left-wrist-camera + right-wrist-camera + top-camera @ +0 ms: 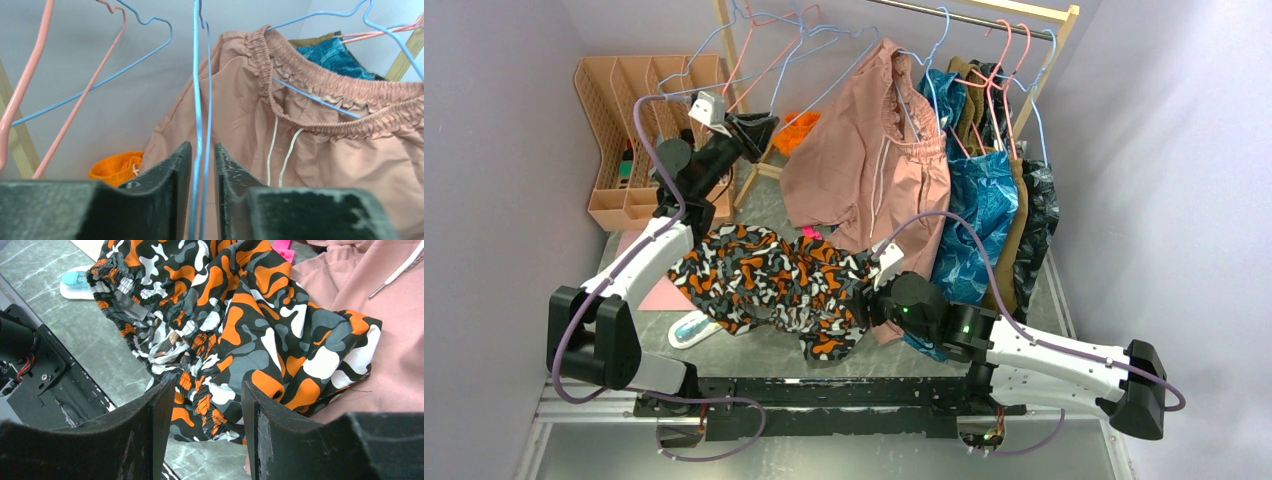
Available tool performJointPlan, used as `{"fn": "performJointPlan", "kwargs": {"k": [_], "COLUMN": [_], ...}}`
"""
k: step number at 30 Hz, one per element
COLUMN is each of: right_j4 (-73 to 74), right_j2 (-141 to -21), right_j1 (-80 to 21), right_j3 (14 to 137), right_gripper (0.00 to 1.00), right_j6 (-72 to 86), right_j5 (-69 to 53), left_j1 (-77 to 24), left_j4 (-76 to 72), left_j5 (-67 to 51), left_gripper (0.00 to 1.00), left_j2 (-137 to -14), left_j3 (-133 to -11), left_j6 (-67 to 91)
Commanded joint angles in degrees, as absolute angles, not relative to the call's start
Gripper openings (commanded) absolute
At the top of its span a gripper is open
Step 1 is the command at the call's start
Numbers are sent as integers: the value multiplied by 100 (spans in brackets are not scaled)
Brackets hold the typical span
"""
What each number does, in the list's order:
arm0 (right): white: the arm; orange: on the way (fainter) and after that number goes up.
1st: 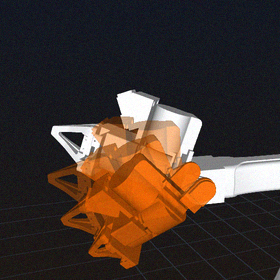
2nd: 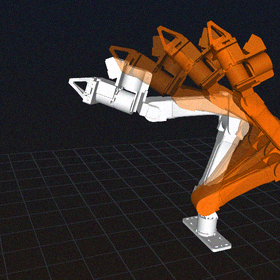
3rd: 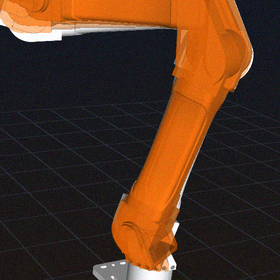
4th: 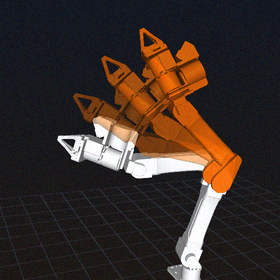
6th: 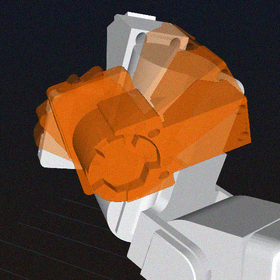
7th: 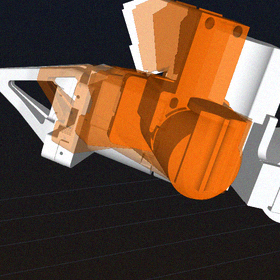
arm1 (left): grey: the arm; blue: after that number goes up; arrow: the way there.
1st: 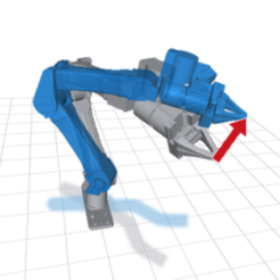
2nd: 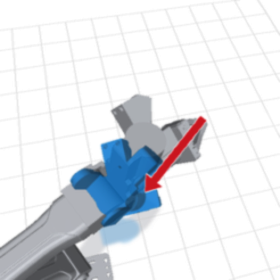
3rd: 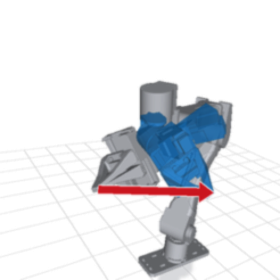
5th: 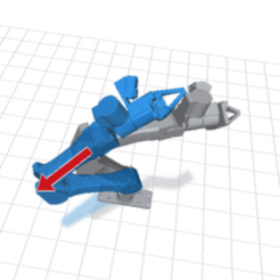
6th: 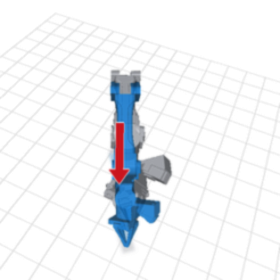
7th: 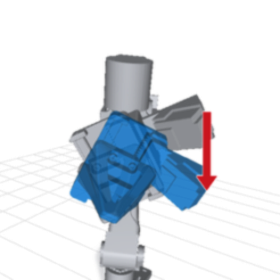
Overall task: Place the shorts on the hanger
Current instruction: Pick up the hanger from the clothesline.
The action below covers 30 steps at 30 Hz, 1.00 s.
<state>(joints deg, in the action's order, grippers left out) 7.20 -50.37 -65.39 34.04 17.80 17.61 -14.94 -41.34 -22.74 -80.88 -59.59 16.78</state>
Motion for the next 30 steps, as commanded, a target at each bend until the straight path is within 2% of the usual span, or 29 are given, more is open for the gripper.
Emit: {"fn": "performJointPlan", "kwargs": {"k": [1,3,5,10,21,30], "right_j4": [739,757,773,753,745,699], "right_j2": [-4959,-4962,-4962,-4974,-4862,-4794], "right_j1": [-6574,-6571,-6567,-6567,-6566,-6565], "right_j3": [3378,3404,3436,3465,3356,3323], "right_gripper": [55,55,55,55,55,55], "right_j6": [1786,1786,1769,1740,1797,1806], "right_j5": [1881,1869,1856,1829,1811,1772], "left_j1": [-1529,-1529,-1529,-1529,-1529,-1705], "left_j4": [-4024,-3796,-3601,-3188,-2724,-2916], "left_j5": [-2410,-2465,-2539,-2772,-2746,-2771], "left_gripper": [37,49,57,66,69,69], "left_j2": [-8038,-7967,-7901,-7878,-8419,-8879], "left_j3": [-6063,-6077,-6116,-6486,-7519,-8218], "left_j6": [1423,1240,1077,803,917,1352]}}
